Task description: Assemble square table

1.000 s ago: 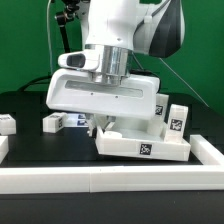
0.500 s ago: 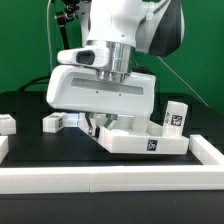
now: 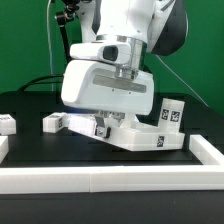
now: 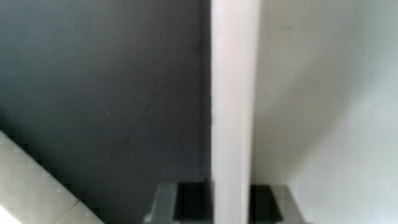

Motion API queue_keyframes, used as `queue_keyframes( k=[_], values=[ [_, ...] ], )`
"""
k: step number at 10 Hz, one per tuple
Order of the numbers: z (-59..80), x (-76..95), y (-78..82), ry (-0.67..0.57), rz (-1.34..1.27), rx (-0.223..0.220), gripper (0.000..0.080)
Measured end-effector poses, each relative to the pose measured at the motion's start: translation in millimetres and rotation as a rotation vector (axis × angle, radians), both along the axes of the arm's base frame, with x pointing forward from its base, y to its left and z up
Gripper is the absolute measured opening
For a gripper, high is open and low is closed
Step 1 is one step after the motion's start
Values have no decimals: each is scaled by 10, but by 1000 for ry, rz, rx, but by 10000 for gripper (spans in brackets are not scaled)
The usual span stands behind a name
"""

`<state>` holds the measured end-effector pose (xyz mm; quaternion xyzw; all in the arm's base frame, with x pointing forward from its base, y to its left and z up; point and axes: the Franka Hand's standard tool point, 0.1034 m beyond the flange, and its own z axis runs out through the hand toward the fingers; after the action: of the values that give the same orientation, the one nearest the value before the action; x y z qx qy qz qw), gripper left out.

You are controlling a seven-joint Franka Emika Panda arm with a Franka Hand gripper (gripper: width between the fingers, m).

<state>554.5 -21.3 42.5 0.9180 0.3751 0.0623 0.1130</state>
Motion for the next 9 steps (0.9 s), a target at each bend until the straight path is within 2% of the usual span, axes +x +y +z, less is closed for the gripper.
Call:
queue_keyframes(
  k=[3, 5, 8, 9],
  values=[
    [6, 12, -16, 24, 148, -40, 62],
    [32, 140, 131, 45, 271, -71, 62],
    [31, 351, 323, 102, 546, -148, 61],
    [27, 343, 292, 110, 584, -159, 61]
  ],
)
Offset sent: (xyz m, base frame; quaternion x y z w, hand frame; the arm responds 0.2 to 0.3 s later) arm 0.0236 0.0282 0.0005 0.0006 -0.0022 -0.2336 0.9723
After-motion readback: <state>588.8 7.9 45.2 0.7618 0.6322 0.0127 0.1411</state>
